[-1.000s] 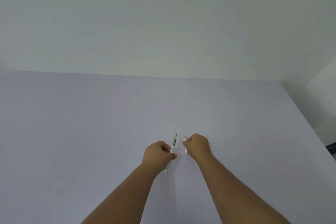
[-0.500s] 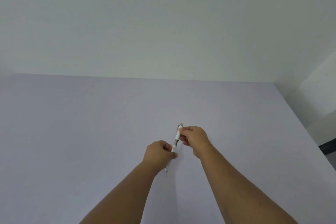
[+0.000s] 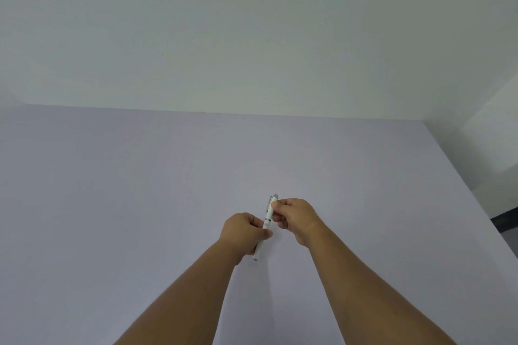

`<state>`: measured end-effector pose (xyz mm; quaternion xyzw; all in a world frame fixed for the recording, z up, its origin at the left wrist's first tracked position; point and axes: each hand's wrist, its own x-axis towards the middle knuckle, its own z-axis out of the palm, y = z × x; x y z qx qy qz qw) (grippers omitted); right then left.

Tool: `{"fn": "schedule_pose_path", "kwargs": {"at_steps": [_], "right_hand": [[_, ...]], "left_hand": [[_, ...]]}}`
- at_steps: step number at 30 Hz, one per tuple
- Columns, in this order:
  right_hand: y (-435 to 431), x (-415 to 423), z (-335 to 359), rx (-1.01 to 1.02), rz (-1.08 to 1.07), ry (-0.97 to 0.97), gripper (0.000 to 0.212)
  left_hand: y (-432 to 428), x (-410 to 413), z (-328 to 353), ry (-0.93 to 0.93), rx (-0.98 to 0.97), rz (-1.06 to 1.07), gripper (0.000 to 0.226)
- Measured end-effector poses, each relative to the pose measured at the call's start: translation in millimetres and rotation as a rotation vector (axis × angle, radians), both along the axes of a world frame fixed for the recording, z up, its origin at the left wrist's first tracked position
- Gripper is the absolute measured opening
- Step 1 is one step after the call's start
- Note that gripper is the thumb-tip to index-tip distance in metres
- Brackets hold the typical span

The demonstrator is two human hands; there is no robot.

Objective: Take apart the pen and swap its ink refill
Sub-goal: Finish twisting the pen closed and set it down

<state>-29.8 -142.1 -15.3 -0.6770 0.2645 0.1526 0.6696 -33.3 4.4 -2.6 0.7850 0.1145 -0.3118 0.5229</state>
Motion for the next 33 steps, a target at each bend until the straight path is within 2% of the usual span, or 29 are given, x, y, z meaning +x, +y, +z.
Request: {"fn": "schedule_pose_path", "kwargs": {"at_steps": [3,7,10,13,15,20,33], "right_hand": [[0.9,0.9,-7.6,-0.157,-0.013,0.016,0.019],[-9.2,-2.4,-15.0,-0.702,-0.013,0.034,0.025],[-26.5,-13.1,-19.9,-0.875,-0.022,0.156,0.023],[-32.2,-21.5,-25.9,-0.895,0.051,0.262,0.015],[-29.3,-23.7,-29.6,-0.893,0.067,0.269,0.017],[-13.5,-22.7,-34.3,-0.848,0.114,0.231,0.025],[4.0,-27.0,-38.5,-0.751,0.182,0.149,0.017]], "left_hand": [[-1.7,1.3,-7.4,0.013,0.031,0.012,0.013],[-2.9,1.4,-23.0,0.001,0.093,0.048,0.013],[-5.5,0.4,-31.3,-0.060,0.215,0.020,0.013],[-9.5,-1.4,-35.5,-0.098,0.272,0.013,0.016],[-11.6,-2.1,-39.2,-0.110,0.271,0.038,0.022],[-16.2,-3.1,-46.8,-0.135,0.284,0.061,0.025],[-22.6,-8.5,-53.2,-0.147,0.290,0.085,0.023]]}}
